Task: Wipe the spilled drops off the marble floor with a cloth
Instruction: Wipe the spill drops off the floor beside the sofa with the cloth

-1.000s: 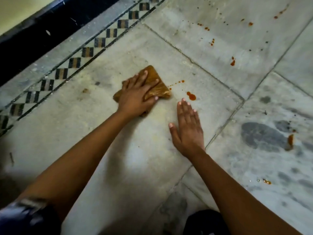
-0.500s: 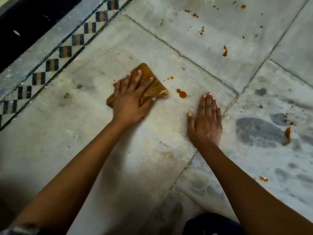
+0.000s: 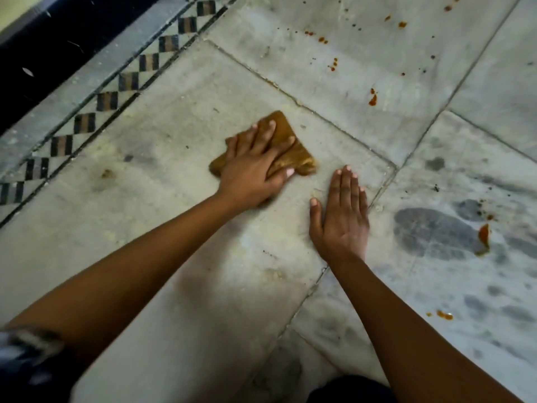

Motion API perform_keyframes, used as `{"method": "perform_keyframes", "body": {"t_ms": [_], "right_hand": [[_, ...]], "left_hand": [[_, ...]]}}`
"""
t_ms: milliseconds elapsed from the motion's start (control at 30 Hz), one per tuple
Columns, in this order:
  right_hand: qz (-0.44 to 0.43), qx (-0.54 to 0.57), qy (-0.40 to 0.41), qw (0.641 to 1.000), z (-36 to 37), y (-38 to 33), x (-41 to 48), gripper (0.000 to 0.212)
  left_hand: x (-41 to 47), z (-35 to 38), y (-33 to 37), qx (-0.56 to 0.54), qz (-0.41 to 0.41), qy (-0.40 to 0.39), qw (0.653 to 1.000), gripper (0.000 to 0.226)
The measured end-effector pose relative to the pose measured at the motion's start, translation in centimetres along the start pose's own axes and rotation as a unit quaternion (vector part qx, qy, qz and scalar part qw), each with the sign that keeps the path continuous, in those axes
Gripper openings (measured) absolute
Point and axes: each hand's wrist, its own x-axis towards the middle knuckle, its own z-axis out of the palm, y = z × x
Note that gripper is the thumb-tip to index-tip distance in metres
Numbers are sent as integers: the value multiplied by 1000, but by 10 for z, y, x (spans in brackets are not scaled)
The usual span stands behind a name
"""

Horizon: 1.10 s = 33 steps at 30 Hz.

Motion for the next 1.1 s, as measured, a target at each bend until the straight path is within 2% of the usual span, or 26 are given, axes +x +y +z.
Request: {"method": "perform_keyframes", "body": {"t_ms": [67,167,267,333,433,500,567,633,733,800,867,967,1033,1100], "right_hand": [[1,2,3,1000,0,0,0,69],[1,6,-2,1000,0,0,-1,71],[-2,10,-8,1000,0,-1,-1,72],[-2,10,-10,1000,-1,0,-1,71],[-1,7,-8,1000,-1,0,-1,70],[1,11,-3,1000,0,0,-1,70],[1,11,-9,1000,0,0,-1,71],[0,14,-14,1000,0,1,-1,72],[-2,15,-17,1000,-3,1,-1,72],[-4,16,-19,1000,-3,0,-2,71],[10,20,1,1000,-4,2,-3,69],[34,17,9,999,-10,19,-10,71],[13,-2,-21,1000,-12,30,-12,74],[3,-14,-37,999,-14,35,-14,75]], "left_hand": [[-9,-7,-23,23,2,-1,1000,71],[26,-23,-51,9,-117,10,993,62],[72,-27,-36,-41,-203,14,978,58],[79,-20,-9,-37,-184,6,982,58],[37,-3,19,-6,-62,-7,998,62],[0,1,7,13,-9,-14,1000,66],[-13,-6,-15,27,-26,-20,999,67],[5,-15,-26,10,-100,-24,995,62],[48,-26,0,-66,-184,-52,979,58],[55,-25,31,-68,-161,-76,982,61],[33,-15,51,-40,-90,-92,991,62],[-18,-2,35,6,-31,-78,996,60],[-21,-9,9,10,-76,-59,995,59],[4,-21,-2,-43,-160,-66,984,58]]}}
